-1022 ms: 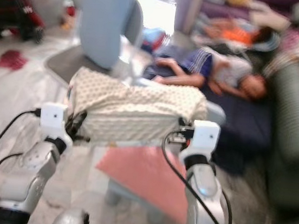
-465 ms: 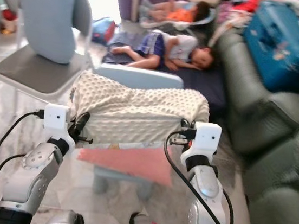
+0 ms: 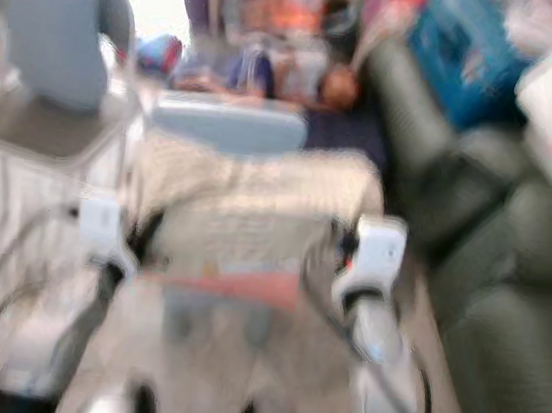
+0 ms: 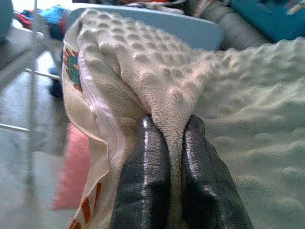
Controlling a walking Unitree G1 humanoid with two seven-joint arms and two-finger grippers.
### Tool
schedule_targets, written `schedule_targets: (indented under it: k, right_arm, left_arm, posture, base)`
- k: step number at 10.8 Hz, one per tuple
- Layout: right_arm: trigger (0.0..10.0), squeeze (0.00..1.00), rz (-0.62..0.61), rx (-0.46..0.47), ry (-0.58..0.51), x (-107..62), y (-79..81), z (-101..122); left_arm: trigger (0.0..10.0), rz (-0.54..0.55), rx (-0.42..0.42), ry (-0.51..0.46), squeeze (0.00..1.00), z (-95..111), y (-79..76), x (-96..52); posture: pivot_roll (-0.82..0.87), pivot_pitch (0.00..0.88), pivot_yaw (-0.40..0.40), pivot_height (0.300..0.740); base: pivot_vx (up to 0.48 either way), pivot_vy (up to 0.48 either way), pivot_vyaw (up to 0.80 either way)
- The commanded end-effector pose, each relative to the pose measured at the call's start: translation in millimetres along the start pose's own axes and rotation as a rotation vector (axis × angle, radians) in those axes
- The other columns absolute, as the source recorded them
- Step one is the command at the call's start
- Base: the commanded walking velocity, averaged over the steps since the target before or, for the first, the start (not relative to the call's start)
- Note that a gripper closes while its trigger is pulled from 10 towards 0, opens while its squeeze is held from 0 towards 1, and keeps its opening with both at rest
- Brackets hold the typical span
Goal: Move the pillow to the sofa
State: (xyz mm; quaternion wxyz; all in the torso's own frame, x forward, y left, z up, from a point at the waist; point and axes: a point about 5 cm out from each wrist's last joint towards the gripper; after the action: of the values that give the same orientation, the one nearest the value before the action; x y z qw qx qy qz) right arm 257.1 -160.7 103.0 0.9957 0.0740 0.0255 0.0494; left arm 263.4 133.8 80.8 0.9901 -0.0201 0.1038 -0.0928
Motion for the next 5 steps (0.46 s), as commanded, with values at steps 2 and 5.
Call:
schedule_targets:
  k: [2,5]
  right_arm:
    - [10.0,0.00,-0.020,0.011,-0.006,-0.7,-1.5,0.7]
    - [10.0,0.00,-0.019,0.012,0.011,-1.5,-0.5,-2.2]
  left_arm:
    - [10.0,-0.024,0.016,-0.019,0.00,6.5,0.1,-0.2]
    - [10.0,-0.036,0.020,-0.010,0.00,5.6,-1.2,-1.9]
  posture:
    - [-0.09,0.087,-0.037,0.740]
    - [-0.09,0.098,-0.036,0.740]
  base:
    - [-0.306,0.000,-0.27]
    - [-0.303,0.000,-0.53]
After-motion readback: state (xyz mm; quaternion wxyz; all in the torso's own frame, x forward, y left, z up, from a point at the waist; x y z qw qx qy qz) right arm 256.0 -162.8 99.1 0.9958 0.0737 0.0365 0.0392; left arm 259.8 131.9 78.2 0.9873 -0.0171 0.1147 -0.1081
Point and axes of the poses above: a point about 5 cm out from each wrist's last joint towards the gripper, its own x axis pointing out of the wrist towards the gripper, its own z axis along the axis of the wrist's last joint, y = z × x, and after that the axes turned 6 degrees about x, right-handed
